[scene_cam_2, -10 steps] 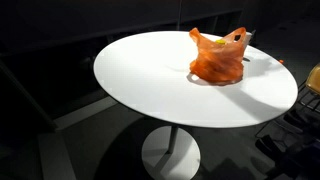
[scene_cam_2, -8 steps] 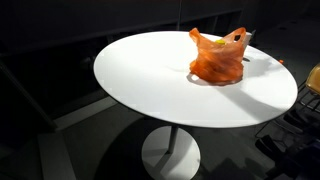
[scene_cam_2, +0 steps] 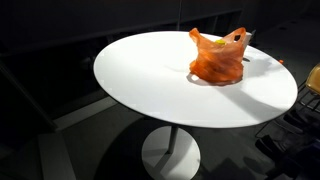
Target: Remove the bottle with a yellow cap from the plastic bag and put it on the table
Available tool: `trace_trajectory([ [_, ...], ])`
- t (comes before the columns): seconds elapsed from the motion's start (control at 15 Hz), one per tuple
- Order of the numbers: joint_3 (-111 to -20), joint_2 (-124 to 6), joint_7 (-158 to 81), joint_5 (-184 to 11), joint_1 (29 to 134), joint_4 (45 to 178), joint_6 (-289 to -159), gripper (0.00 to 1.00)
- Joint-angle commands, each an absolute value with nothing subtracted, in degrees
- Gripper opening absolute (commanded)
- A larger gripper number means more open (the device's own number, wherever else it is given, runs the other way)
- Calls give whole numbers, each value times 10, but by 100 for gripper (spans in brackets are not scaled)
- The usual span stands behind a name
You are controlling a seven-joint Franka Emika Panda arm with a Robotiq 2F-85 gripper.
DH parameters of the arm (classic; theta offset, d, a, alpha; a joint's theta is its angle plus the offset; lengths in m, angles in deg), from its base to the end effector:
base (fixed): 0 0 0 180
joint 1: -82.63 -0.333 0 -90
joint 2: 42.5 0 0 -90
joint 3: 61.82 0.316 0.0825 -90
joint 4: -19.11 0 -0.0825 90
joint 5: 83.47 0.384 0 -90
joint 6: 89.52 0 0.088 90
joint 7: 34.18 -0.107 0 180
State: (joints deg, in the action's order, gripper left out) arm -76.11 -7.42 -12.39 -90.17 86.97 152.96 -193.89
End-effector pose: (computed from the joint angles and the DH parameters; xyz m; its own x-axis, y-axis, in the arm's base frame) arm 0.3530 -0.1452 0.5555 0.9892 0.1170 0.0885 0.1169 -0.9931 0.0063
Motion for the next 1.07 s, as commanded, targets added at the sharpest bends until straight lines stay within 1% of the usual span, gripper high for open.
trace_trajectory([
  [0.0, -759, -75, -122, -900, 873, 1529, -1938, 100],
  [0.27, -749, -102, -135, -896, 866, 1509, -1950, 100],
  [1.0, -661, -240, -245, -884, 834, 1448, -2035, 100],
])
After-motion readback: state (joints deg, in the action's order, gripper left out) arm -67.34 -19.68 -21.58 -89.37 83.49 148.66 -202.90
